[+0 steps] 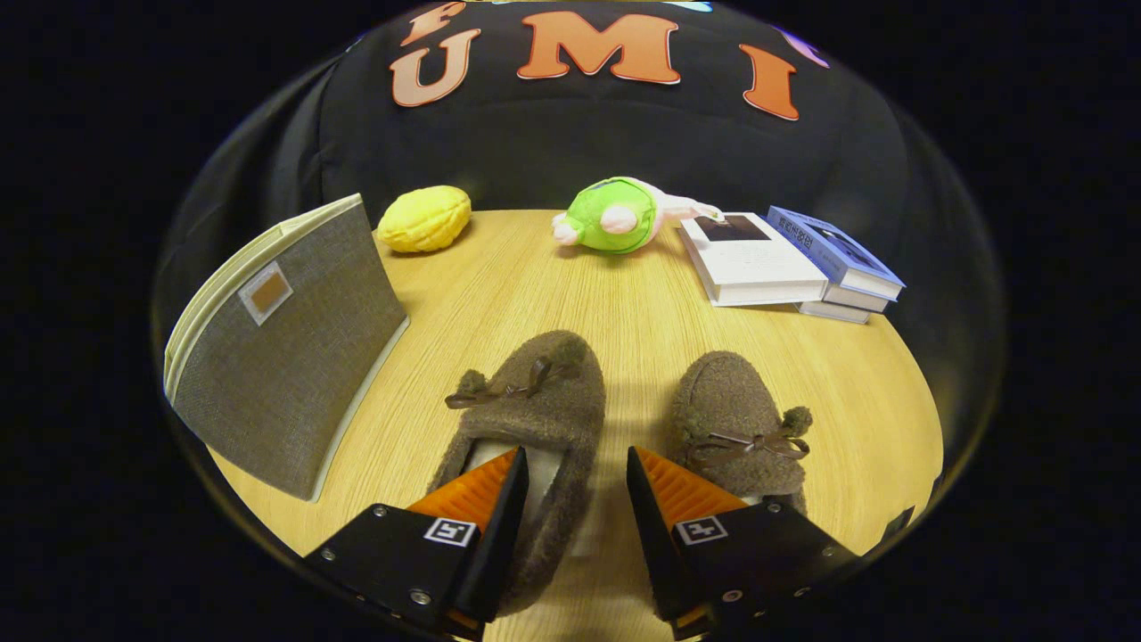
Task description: Open the storage box then place both shoes into the box .Put the left shoe in first, then the right shoe, with the right side of both shoes facing outward in a uniform manner.
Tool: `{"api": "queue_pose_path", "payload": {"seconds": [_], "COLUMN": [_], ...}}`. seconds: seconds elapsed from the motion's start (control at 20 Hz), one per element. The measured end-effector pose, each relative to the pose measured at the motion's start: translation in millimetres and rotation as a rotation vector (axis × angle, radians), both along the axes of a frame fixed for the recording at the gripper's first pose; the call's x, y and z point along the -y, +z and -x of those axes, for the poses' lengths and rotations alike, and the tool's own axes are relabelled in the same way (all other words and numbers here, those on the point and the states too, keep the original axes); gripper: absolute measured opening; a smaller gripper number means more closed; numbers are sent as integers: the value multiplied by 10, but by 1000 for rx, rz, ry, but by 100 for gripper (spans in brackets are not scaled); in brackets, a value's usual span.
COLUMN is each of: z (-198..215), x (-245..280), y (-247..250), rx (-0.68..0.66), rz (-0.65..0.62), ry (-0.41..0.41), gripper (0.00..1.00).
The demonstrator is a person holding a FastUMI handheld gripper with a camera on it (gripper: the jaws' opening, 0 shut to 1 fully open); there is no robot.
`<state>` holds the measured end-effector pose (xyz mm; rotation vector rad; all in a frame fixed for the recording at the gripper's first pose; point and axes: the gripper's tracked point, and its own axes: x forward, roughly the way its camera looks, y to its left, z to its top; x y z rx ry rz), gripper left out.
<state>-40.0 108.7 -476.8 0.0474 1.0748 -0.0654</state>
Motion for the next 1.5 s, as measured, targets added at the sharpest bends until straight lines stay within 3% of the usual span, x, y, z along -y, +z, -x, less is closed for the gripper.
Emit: {"api": "queue_pose_path", "payload": {"seconds": [0.3,0.35,0.5,0.8,1.15,1.5], "z": [-117,-126,-139,-349,-903,-1185], "x": [51,71,20,-205,-652,-1693], "y": [-163,-162,-58,495,1470,1983], "rx": [-8,-2,0,50,185,163], "rz": [-15,-17,-93,-243,-223,-387], "ry": [-84,-101,-173,-236,-156,-52], "gripper": [30,19,6,4,4,4]}}
